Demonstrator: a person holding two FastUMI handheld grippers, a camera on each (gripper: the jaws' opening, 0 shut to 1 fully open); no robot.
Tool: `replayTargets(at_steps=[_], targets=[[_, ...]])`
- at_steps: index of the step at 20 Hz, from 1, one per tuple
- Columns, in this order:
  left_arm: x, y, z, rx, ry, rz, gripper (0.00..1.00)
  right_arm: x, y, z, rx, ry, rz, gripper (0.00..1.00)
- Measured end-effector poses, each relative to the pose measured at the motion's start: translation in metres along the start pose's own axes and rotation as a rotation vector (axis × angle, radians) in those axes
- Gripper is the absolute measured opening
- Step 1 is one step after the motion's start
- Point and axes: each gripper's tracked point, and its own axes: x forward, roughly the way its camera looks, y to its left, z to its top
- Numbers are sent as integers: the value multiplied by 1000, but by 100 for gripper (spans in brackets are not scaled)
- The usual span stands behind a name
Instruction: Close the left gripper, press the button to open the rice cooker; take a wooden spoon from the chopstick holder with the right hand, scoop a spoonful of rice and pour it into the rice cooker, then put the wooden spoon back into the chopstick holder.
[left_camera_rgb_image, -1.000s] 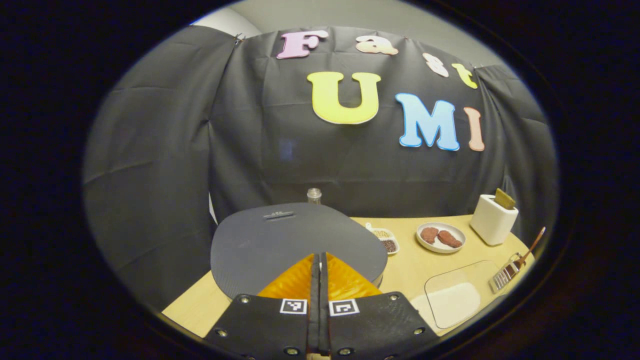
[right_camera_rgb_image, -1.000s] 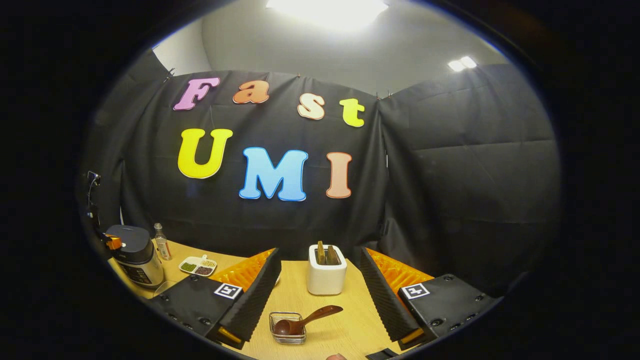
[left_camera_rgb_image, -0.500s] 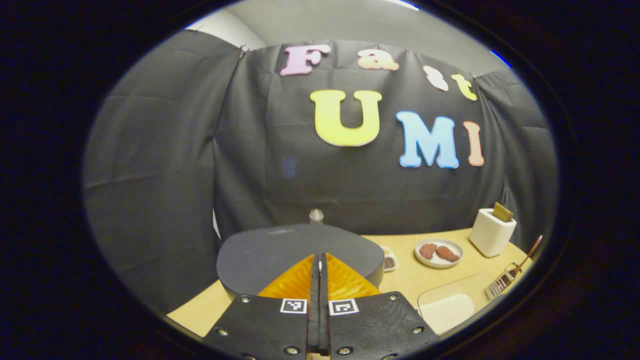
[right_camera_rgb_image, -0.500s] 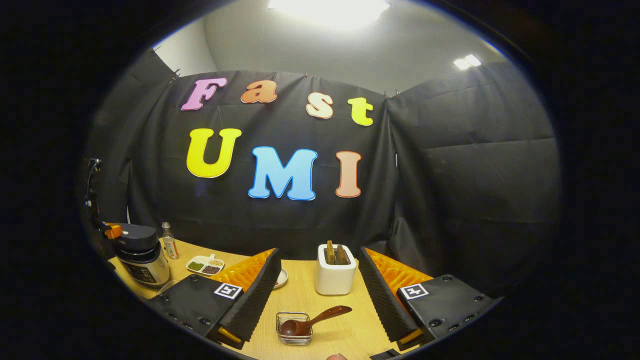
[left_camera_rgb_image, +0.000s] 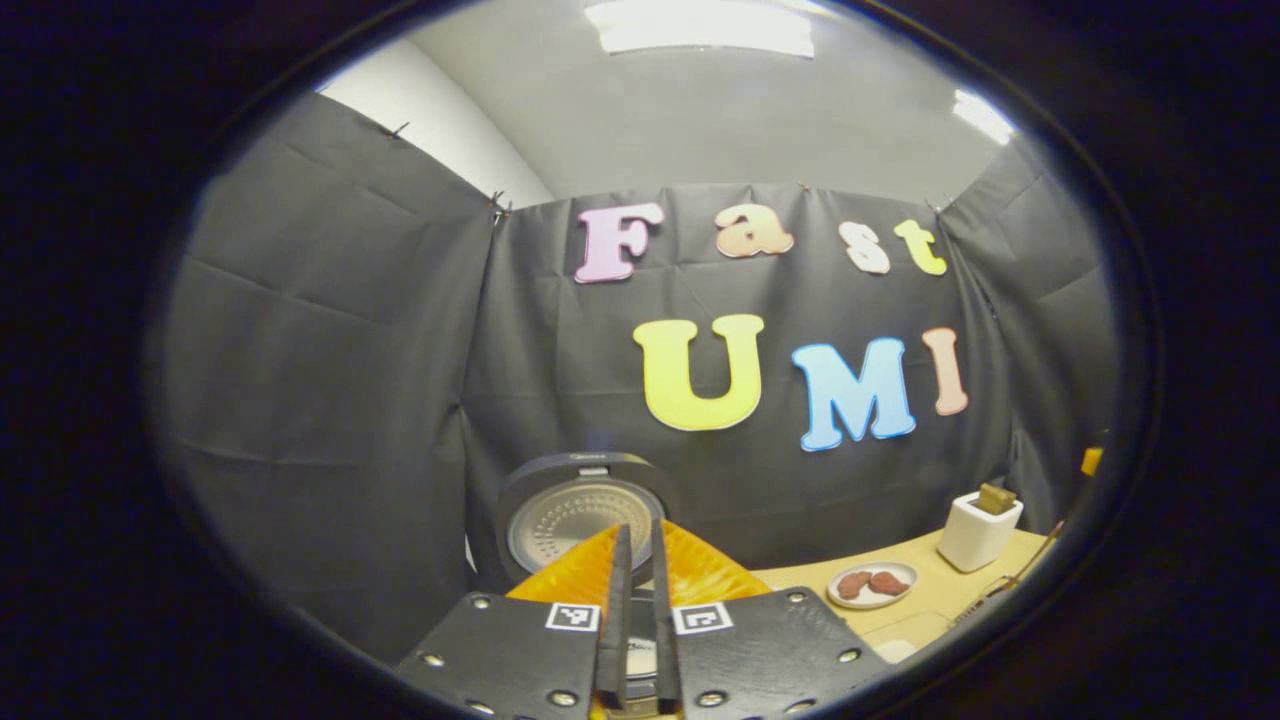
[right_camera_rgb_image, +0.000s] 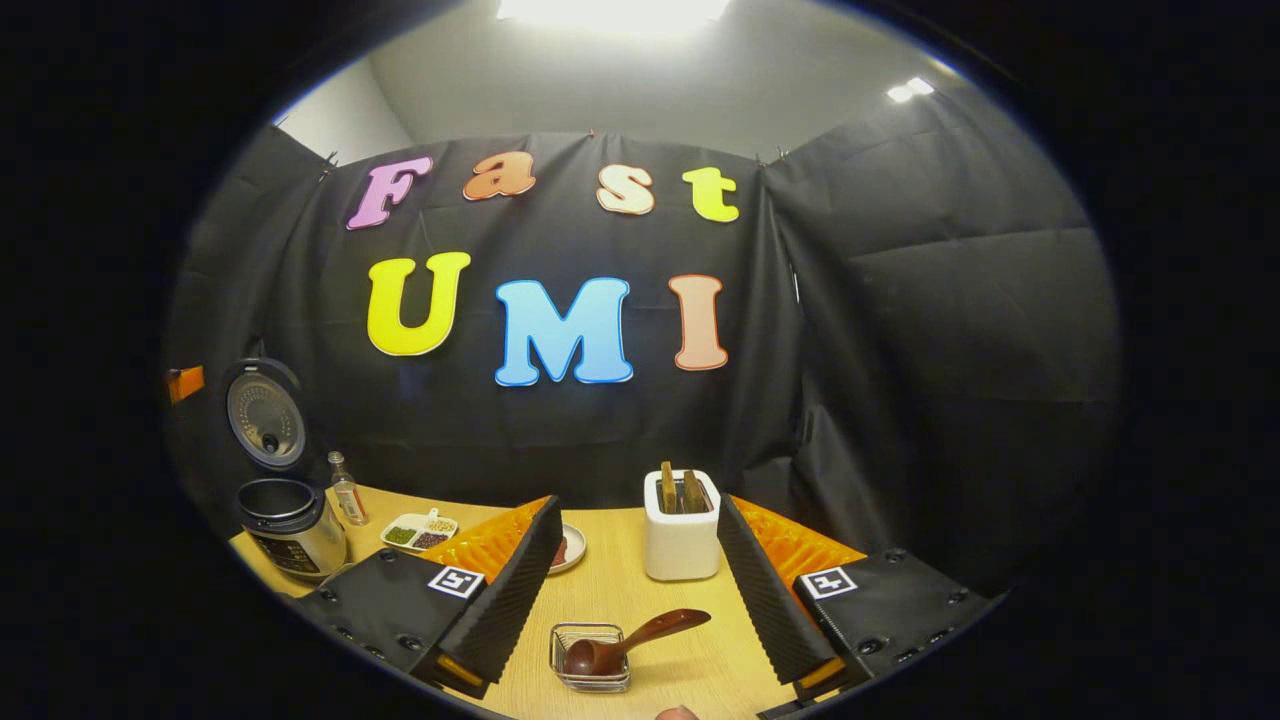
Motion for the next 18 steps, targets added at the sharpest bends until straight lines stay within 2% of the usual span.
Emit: replayTargets(at_steps=[6, 11, 13, 14, 18], targets=[[-40, -5, 19, 16, -5, 15, 77, 28, -20, -42, 10, 80, -4, 99], [-68, -1, 29, 67, -7, 40, 76, 42, -25, -88, 54, 184, -1, 98], [-75, 2, 31, 85, -10, 54, 76, 43, -22, -106, 90, 234, 6, 93], [-78, 4, 33, 91, -9, 64, 77, 43, -21, -116, 110, 258, 8, 98], [-91, 14, 33, 93, 2, 88, 77, 42, -16, -148, 170, 348, 14, 98]])
